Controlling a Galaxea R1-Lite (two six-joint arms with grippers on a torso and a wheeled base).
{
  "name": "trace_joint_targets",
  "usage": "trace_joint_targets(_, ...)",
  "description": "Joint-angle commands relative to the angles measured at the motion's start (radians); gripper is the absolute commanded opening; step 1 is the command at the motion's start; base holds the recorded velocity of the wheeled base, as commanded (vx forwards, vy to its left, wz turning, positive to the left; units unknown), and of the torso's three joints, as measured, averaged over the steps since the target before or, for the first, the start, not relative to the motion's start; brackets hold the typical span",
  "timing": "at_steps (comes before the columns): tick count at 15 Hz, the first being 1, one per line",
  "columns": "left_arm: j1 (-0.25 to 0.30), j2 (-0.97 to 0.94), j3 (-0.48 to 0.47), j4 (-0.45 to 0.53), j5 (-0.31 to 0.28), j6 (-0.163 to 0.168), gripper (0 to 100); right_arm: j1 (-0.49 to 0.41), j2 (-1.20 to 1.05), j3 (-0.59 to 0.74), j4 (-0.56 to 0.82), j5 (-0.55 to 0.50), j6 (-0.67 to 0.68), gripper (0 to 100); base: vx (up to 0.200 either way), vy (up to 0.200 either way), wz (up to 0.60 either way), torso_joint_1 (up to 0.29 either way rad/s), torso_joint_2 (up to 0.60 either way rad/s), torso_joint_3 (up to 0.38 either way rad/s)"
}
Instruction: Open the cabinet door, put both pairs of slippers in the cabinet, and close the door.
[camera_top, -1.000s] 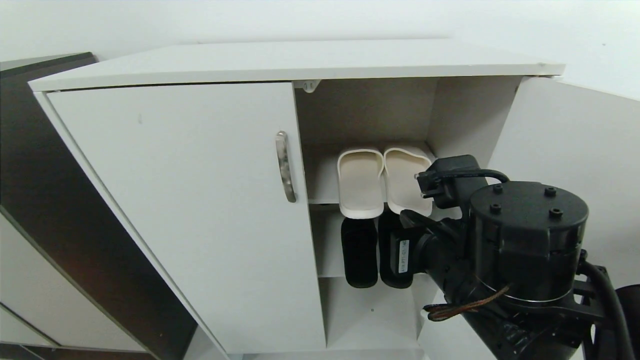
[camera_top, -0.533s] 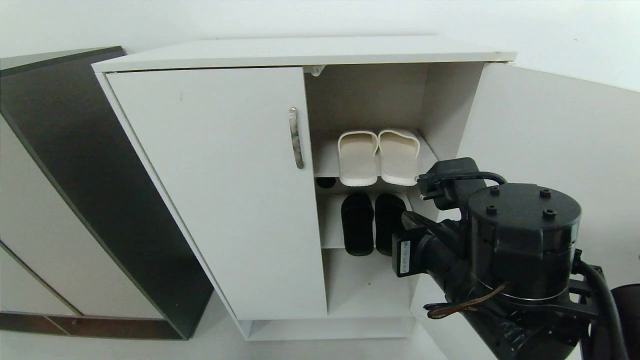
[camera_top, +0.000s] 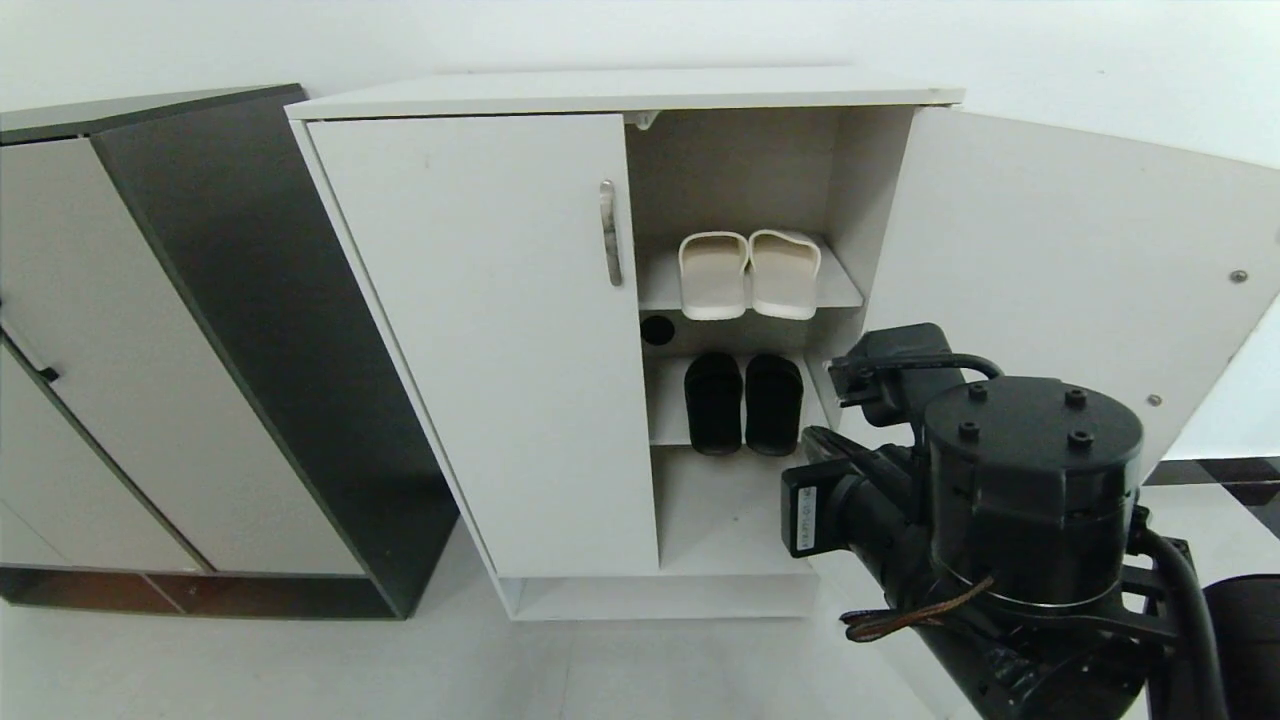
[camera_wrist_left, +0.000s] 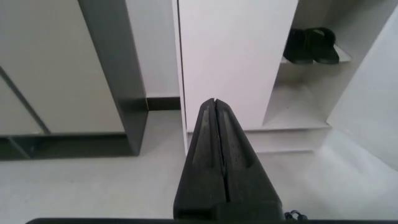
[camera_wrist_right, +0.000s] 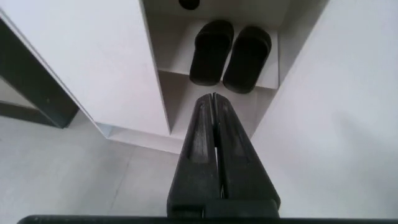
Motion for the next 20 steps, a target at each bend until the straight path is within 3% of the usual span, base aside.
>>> trace_joint_targets(1,0.0,0.0,0.0,-0.001,0.0,0.001,0,-0.003,0.007,0.011,-0.001,0.0,-0.001,0,-0.2,0.0,0.0,0.007,0.0,0.002)
trace_joint_targets(20,0.0,0.0,0.0,-0.001,0.0,0.0,0,-0.038,0.007,0.021,-0.019,0.009,-0.013,0,0.0,0.0,0.0,0.0,-0.01,-0.01)
